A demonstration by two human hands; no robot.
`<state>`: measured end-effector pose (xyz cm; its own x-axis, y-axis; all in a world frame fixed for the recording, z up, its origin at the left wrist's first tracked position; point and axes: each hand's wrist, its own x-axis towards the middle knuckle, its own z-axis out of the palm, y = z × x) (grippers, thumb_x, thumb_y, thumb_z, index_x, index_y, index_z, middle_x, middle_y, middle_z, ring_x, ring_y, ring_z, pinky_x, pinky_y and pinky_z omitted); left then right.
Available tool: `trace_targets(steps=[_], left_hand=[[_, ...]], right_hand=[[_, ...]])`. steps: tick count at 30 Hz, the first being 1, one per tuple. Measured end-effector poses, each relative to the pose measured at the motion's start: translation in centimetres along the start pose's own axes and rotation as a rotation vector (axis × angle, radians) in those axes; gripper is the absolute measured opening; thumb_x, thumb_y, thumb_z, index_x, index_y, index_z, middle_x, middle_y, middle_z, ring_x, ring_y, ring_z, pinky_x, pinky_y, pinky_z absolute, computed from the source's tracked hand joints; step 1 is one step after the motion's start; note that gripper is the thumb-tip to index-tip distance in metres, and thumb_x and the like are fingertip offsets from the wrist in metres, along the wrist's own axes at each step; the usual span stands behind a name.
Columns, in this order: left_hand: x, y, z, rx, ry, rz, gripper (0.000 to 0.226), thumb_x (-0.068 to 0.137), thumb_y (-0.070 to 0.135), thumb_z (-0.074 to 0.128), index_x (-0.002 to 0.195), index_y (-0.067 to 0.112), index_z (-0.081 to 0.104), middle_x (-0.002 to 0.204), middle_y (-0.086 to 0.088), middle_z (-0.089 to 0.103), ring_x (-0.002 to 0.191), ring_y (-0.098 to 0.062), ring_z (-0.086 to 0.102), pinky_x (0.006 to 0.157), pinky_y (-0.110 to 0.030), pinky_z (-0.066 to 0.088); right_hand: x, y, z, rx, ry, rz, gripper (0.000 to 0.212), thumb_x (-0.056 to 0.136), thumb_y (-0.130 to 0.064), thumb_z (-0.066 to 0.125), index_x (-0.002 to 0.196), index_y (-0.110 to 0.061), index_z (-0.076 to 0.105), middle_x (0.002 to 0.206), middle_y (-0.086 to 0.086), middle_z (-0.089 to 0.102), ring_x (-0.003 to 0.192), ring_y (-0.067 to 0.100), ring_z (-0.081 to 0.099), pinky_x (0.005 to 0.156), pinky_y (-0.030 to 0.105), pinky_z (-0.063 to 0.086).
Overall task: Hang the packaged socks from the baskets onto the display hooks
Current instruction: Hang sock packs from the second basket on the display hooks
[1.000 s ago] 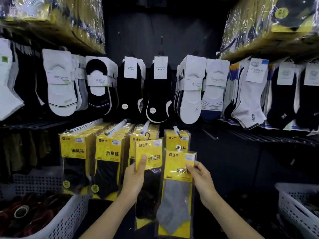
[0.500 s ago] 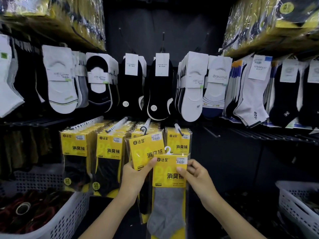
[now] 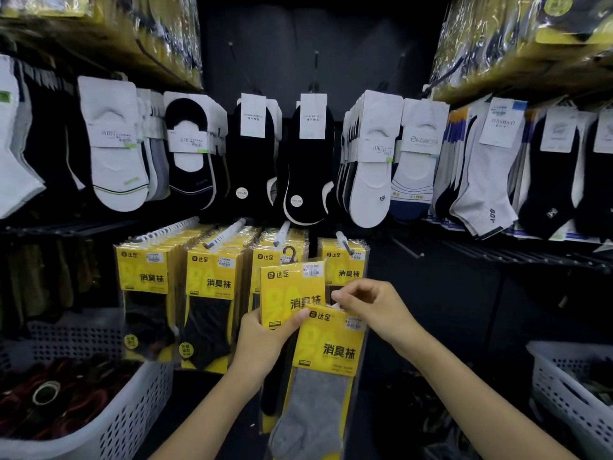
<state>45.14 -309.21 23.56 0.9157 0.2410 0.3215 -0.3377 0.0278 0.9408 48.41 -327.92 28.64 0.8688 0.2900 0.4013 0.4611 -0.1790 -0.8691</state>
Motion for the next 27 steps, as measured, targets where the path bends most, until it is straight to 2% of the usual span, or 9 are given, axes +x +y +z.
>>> trace_targets(steps=[4,6,10,12,15,18,21,24,27], left_hand=[[0.1,0.0,0.1,-0.027,0.008,0.003,0.029,0.062,0.039,0.079,0.085,0.023,0.072,0.082,0.013,0.075,0.075,-0.001,0.07,0.054,-0.008,0.049],[0.2,0.2,0.4,-0.039,0.011,0.005,0.028,0.063,0.039,0.078,0.086,0.023,0.072,0.082,0.013,0.075,0.076,0.0,0.07,0.054,-0.007,0.048],[0.9,0.6,1.0,-0.08,0.036,-0.009,0.033,0.063,0.041,0.077,0.09,0.023,0.071,0.084,0.014,0.074,0.077,0.001,0.069,0.055,-0.007,0.049],[1.2,0.6,1.4,-0.054,0.049,-0.034,0.03,0.066,0.046,0.075,0.088,0.027,0.069,0.08,0.021,0.073,0.074,0.007,0.066,0.056,-0.008,0.047],[1.7,0.3,1.3,0.006,0.096,-0.064,0.018,0.078,0.053,0.063,0.082,0.035,0.065,0.072,0.027,0.068,0.07,0.012,0.061,0.06,-0.008,0.037],[2.5,-0.3,0.3,0.036,0.145,-0.032,0.026,0.085,0.051,0.057,0.076,0.028,0.064,0.068,0.011,0.064,0.064,0.0,0.058,0.058,-0.011,0.039],[3.2,-0.5,-0.8,0.056,0.183,-0.015,0.03,0.085,0.05,0.057,0.074,0.024,0.065,0.061,0.01,0.057,0.063,-0.007,0.055,0.06,-0.018,0.04],[3.7,-0.3,-1.2,0.042,0.203,-0.001,0.02,0.087,0.047,0.057,0.077,0.032,0.065,0.073,0.009,0.066,0.073,-0.001,0.06,0.062,-0.012,0.037],[3.8,0.0,-1.4,0.053,0.214,0.002,0.013,0.087,0.046,0.057,0.077,0.038,0.061,0.071,0.02,0.067,0.072,0.009,0.058,0.062,-0.007,0.034]], right_hand=[[0.0,0.3,-0.4,0.014,-0.012,0.015,0.011,0.084,-0.023,0.07,0.076,-0.015,0.071,0.077,-0.003,0.07,0.073,0.007,0.065,0.065,0.016,0.051],[-0.1,0.8,-0.3,0.071,0.016,0.048,0.009,0.084,-0.027,0.07,0.084,-0.018,0.071,0.082,-0.004,0.072,0.077,0.007,0.067,0.066,0.016,0.052],[-0.8,2.7,0.2,0.313,0.009,0.201,0.034,0.079,-0.033,0.071,0.11,-0.019,0.066,0.104,0.003,0.074,0.095,0.02,0.071,0.071,0.029,0.058],[-1.1,3.6,0.3,0.358,0.001,0.248,0.038,0.078,-0.03,0.071,0.113,-0.017,0.066,0.105,0.004,0.074,0.097,0.02,0.071,0.074,0.031,0.058],[-0.9,4.8,-0.4,0.371,0.123,0.283,0.03,0.085,-0.025,0.067,0.112,-0.014,0.067,0.102,0.005,0.075,0.095,0.021,0.071,0.083,0.038,0.057],[0.1,5.1,-2.1,0.379,0.282,0.295,0.017,0.092,-0.021,0.06,0.106,-0.016,0.068,0.097,0.004,0.075,0.09,0.019,0.072,0.073,0.029,0.056],[1.7,4.9,-3.4,0.33,0.349,0.256,0.01,0.093,-0.019,0.059,0.098,-0.018,0.068,0.09,0.0,0.075,0.075,0.008,0.072,0.057,0.017,0.053],[3.8,4.5,-3.7,0.27,0.33,0.203,0.009,0.093,-0.018,0.059,0.099,-0.016,0.066,0.091,0.0,0.073,0.072,0.004,0.071,0.053,0.013,0.051],[5.6,4.5,-3.1,0.244,0.283,0.166,0.013,0.094,-0.018,0.059,0.105,-0.013,0.064,0.092,0.0,0.072,0.073,0.003,0.07,0.055,0.014,0.052]])
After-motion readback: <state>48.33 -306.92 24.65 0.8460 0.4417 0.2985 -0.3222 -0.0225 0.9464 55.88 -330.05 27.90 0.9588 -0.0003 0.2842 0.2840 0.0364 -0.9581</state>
